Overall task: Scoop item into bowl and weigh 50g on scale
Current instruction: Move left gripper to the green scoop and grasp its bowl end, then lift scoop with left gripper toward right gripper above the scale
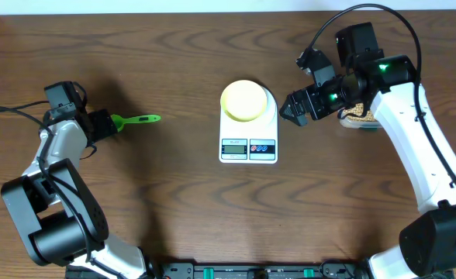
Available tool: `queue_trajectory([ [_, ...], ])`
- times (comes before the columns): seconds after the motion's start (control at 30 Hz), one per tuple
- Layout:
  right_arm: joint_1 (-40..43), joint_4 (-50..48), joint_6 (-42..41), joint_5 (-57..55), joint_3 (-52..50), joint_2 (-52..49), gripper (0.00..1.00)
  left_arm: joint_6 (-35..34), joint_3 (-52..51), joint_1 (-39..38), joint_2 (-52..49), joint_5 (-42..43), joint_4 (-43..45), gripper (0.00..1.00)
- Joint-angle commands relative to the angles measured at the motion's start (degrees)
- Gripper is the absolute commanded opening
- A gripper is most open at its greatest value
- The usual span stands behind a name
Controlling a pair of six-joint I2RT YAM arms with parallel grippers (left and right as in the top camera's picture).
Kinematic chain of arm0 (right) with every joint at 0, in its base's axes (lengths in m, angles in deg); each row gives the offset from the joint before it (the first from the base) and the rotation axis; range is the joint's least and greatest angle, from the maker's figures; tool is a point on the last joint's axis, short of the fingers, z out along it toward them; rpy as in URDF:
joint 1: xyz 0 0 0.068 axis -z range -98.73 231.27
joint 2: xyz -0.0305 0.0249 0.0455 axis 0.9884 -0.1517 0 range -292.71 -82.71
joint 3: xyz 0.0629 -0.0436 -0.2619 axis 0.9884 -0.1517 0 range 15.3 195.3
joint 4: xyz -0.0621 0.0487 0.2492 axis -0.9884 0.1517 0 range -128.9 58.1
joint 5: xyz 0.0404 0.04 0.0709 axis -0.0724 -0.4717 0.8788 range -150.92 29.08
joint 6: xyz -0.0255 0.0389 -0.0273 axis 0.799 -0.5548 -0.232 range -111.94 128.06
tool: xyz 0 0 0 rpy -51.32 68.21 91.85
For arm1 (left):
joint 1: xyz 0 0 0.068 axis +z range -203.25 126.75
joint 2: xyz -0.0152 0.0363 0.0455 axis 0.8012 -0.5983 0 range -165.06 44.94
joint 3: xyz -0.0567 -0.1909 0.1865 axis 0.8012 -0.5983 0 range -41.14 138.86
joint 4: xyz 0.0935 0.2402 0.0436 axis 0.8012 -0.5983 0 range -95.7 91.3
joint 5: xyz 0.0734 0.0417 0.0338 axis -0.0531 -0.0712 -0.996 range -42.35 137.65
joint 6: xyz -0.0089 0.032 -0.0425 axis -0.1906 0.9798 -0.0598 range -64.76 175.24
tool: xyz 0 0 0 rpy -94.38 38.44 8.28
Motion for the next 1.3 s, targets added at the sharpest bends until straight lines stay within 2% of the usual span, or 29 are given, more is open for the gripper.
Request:
queue_trajectory([
  [0.0, -0.28, 0.17, -0.48, 0.79, 1.07, 1.07, 0.99, 0.28, 0.09, 0.17, -0.92, -0.11, 0.0, 0.98],
  [0.33, -0.28, 0.04, -0.48, 0.79, 1.07, 1.07, 0.99, 0.28, 0.09, 0.04, -0.9, 4.66, 0.59, 0.98],
  [1.1, -0.28, -1.16, -1.92, 0.79, 1.07, 1.07, 0.99, 1.18, 0.09, 0.02, -5.38, 5.49, 5.6, 0.97],
  [1.13, -0.28, -1.18, -1.92, 0.79, 1.07, 1.07, 0.99, 1.18, 0.09, 0.02, -5.38, 5.51, 5.77, 0.92],
  [1.23, -0.28, -1.25, -2.47, 0.79, 1.07, 1.07, 0.99, 1.18, 0.09, 0.02, -5.4, 5.51, 5.95, 0.69],
  [1.27, -0.28, -1.27, -2.84, 0.79, 1.07, 1.07, 0.99, 1.16, 0.09, 0.02, -5.4, 5.51, 5.92, 0.53],
])
